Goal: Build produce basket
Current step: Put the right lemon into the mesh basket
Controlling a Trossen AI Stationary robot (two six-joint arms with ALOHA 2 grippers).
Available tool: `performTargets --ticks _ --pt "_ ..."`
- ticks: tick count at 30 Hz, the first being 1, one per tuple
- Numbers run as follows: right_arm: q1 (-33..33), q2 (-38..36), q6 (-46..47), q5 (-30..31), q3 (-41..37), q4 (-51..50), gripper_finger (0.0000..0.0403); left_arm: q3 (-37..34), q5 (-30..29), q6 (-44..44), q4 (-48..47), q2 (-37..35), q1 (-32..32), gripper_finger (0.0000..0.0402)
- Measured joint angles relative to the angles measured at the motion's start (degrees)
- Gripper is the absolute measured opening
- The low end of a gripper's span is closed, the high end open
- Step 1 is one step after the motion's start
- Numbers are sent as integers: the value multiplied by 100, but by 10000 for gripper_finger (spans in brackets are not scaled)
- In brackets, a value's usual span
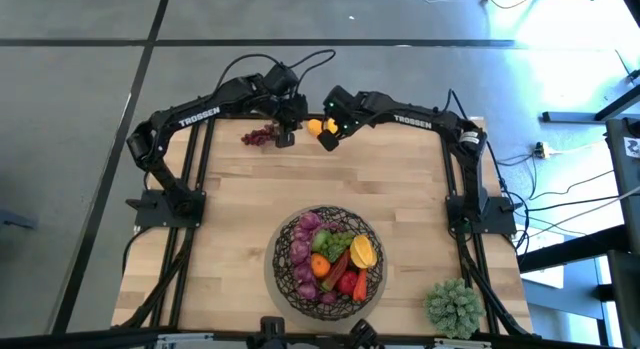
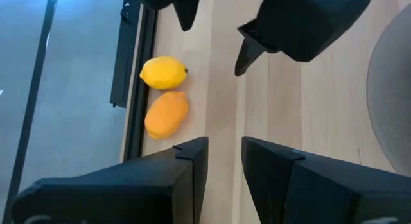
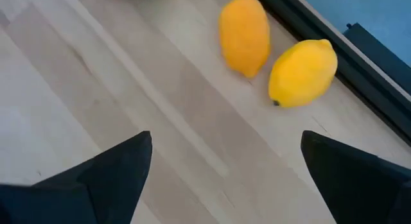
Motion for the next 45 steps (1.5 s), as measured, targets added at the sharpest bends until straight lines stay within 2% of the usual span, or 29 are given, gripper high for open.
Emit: performTargets --ticks 5,10,11,18,30,37,45 --pt "69 0 -11 85 2 1 387 0 3 0 0 0 -2 84" --pt "189 0 281 1059 0 -36 387 0 2 -2 -1 0 0 84" --pt "205 0 308 1097 1 -34 387 0 4 -2 -2 0 -2 84" --pt "217 46 699 914 7 -19 387 0 5 -13 -2 0 -2 84" --pt "-463 719 847 558 4 472 387 0 11 -37 -9 0 0 84" --pt "-542 800 736 799 15 928 387 0 11 -37 -9 0 -2 84" --pt "-500 800 913 807 15 743 387 0 11 -46 -17 0 -1 84"
